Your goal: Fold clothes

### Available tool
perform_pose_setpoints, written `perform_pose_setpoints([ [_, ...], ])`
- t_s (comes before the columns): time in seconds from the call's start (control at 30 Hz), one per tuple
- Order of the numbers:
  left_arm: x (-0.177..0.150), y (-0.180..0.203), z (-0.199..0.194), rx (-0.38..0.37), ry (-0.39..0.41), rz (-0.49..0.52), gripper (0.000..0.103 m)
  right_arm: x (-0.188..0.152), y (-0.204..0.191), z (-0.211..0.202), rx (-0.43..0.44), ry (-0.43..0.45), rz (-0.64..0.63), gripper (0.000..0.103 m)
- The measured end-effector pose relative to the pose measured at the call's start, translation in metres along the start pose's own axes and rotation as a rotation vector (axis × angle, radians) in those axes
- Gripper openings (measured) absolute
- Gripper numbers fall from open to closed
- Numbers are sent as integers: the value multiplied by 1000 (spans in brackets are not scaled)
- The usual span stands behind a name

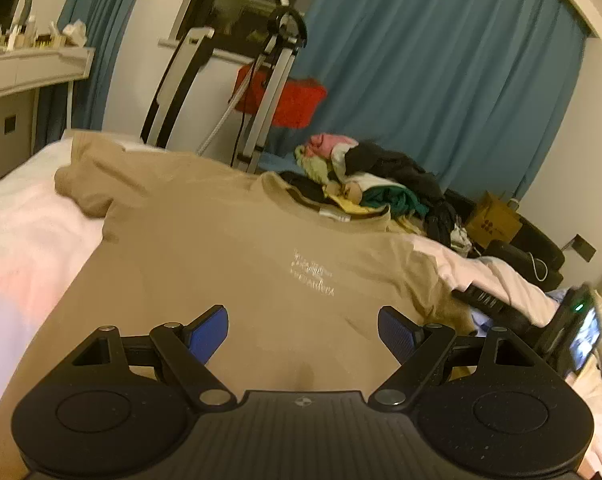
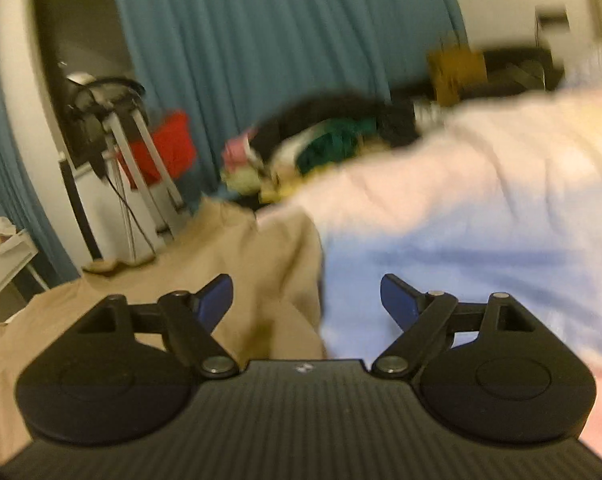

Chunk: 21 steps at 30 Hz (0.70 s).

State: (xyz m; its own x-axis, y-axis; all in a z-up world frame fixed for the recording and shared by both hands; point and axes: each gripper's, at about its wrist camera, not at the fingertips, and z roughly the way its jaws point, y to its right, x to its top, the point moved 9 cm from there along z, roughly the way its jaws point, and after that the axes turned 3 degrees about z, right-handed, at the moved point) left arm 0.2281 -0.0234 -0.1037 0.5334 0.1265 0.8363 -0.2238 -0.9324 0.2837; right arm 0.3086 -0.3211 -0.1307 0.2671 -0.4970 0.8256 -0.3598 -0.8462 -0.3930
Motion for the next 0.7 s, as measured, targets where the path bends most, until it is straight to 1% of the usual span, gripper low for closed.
perform_pose_setpoints([
  [0.03, 1, 2, 0, 2, 12, 14, 84, -6, 0, 8, 25, -34, 4, 83],
  [0.07, 2, 4, 1, 4, 25, 34, 84, -13, -1, 16, 50, -68, 3, 73],
  [0.1, 1, 5, 1, 7, 32, 52, 84, -15, -10, 23, 57, -85, -54, 56],
  [0.13, 0, 6, 2, 12, 35, 68, 84, -20, -21, 27, 38, -97, -138, 20],
  [0.17, 0, 6, 3, 13, 34, 74, 83, -24, -32, 31, 20, -107, -220, 8],
  [0.23, 0, 2, 3, 0, 29, 52, 83, -32, -62, 25, 18, -74, -366, 8],
  [0.3, 1, -4, 2, -16, 29, 14, 83, -48, -99, 17, 35, -27, -558, 8],
  [0.33, 2, -7, 1, -22, 30, -2, 83, -58, -118, 16, 57, -19, -640, 8],
  [0.4, 3, -13, 1, -29, 31, -29, 83, -85, -149, 13, 110, -39, -777, 8],
  [0.43, 2, -16, 2, -28, 21, -42, 83, -98, -161, 14, 138, -53, -823, 8],
  [0.53, -4, -26, 5, -20, -10, -107, 82, -122, -183, 0, 237, -50, -884, 11],
  [0.57, -4, -27, 5, -25, -15, -127, 82, -122, -185, -7, 264, -29, -881, 12],
  [0.6, -5, -28, 5, -32, -20, -143, 82, -118, -184, -13, 290, -18, -858, 16],
  [0.63, -4, -28, 5, -37, -21, -153, 82, -112, -179, -19, 322, -21, -807, 23],
  [0.7, -5, -28, 5, -42, -21, -159, 82, -94, -169, -32, 378, -12, -677, 61],
])
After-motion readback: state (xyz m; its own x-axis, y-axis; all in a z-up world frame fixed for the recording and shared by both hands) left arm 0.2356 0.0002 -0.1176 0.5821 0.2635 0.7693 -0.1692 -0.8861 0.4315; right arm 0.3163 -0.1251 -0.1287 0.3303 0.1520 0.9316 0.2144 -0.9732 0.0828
